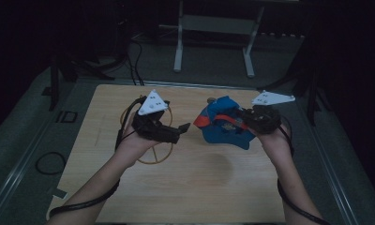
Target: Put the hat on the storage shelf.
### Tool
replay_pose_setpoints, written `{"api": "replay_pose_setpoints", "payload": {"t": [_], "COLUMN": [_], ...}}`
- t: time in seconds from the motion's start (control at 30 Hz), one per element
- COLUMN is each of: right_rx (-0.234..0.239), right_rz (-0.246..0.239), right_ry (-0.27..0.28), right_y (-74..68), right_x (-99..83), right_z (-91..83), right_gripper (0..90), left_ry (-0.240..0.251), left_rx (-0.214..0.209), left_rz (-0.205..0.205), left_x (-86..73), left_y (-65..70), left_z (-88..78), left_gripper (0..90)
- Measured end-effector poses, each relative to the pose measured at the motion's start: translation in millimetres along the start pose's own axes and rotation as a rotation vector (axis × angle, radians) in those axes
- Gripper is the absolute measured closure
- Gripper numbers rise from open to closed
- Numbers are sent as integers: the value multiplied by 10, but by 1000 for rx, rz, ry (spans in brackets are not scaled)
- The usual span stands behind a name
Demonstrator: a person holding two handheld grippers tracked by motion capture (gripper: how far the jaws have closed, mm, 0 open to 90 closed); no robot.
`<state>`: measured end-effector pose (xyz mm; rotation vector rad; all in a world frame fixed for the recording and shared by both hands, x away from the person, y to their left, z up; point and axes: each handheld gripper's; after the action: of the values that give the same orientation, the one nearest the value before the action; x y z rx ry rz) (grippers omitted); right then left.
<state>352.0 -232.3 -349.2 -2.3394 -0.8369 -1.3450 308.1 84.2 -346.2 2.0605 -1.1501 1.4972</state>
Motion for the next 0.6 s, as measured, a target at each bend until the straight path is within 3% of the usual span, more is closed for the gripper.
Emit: {"api": "replay_pose_setpoints", "payload": {"t": [0.33,0.6], "right_rx": [22,34], "right_rz": [-21,-44], "right_ry": [8,13], "right_y": [-82,-160], "right_x": [3,-16], "right_z": [-39,-82], "right_gripper": [880,880], "left_ry": [-45,-52], "left_rx": [-51,-108], "left_rz": [57,79], "left_x": [197,267], "left_y": [133,211], "left_z": [389,661], "left_gripper": [74,156]}}
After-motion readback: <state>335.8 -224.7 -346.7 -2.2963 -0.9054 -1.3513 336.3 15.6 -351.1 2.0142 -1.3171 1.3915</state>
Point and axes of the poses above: each handheld gripper's, and its own axes: z roughly forward along the jaws, x roughly out of its top, y roughly to its right, and after that the axes turned 8 degrees about z, right-handed
